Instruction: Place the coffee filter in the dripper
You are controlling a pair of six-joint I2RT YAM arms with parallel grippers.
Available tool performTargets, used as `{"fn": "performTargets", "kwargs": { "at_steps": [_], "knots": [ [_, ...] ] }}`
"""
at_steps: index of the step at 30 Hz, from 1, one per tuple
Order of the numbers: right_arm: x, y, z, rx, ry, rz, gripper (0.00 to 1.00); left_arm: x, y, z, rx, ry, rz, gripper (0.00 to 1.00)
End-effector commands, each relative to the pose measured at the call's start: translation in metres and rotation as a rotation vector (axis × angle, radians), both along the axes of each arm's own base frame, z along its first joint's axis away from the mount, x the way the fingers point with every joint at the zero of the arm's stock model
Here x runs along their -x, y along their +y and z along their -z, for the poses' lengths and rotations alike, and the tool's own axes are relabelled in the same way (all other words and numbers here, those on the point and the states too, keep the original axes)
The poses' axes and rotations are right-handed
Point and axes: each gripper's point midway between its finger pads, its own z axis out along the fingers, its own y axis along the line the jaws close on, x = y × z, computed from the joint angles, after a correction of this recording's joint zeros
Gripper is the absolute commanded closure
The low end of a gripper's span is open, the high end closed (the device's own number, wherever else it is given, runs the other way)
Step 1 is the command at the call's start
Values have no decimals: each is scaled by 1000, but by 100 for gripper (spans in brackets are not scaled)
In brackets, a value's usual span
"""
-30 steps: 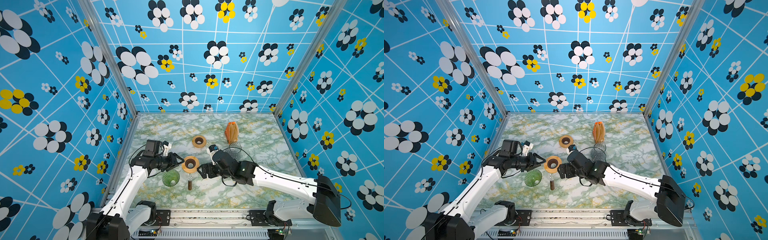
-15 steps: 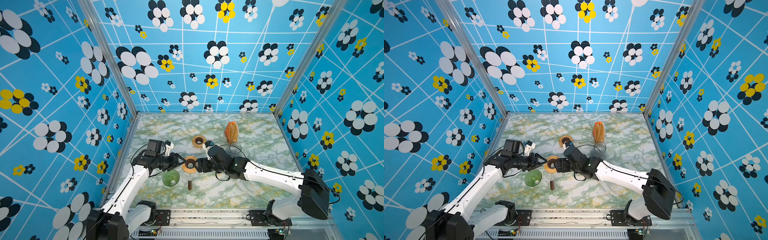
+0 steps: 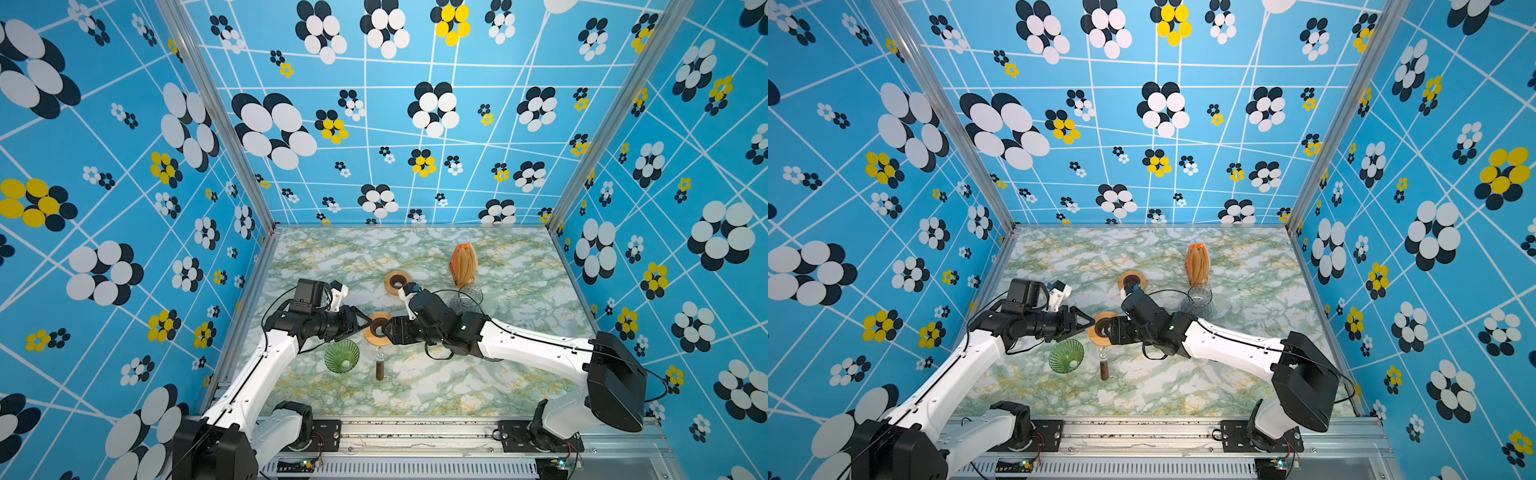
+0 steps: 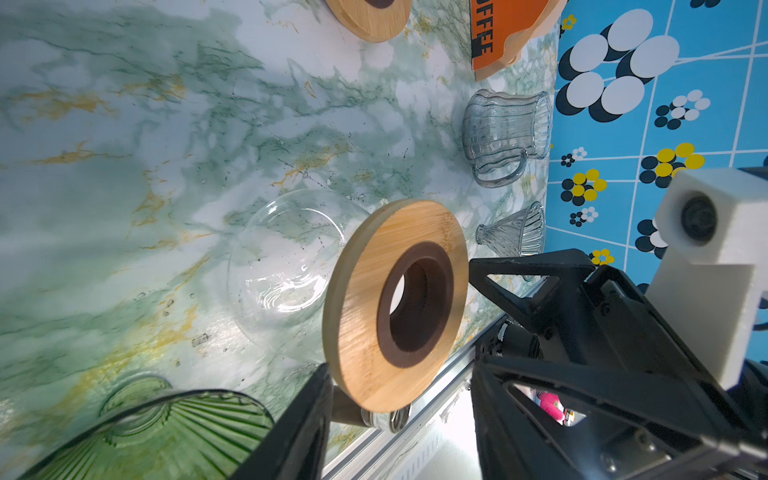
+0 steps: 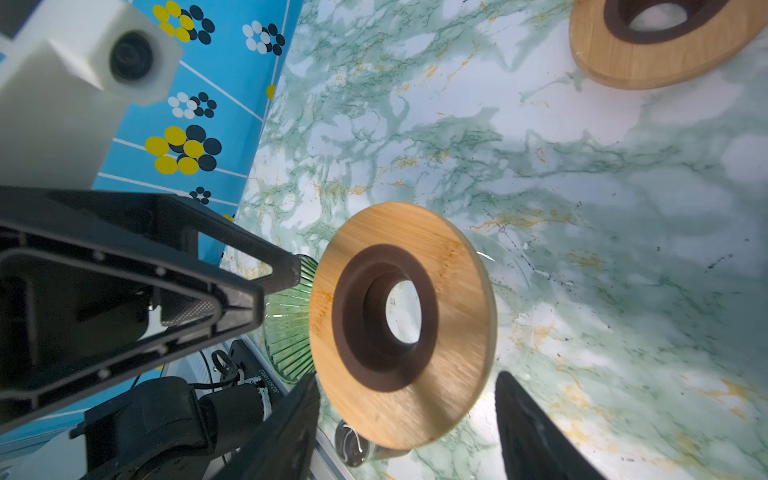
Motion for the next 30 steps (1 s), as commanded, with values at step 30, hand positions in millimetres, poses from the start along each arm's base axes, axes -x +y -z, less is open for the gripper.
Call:
{"fn": "performTargets", "kwargs": {
  "at_steps": [30],
  "knots": [
    [-8, -3, -13, -15, -49, 29, 39, 6, 0, 5, -19, -2, 25, 45]
  ]
}}
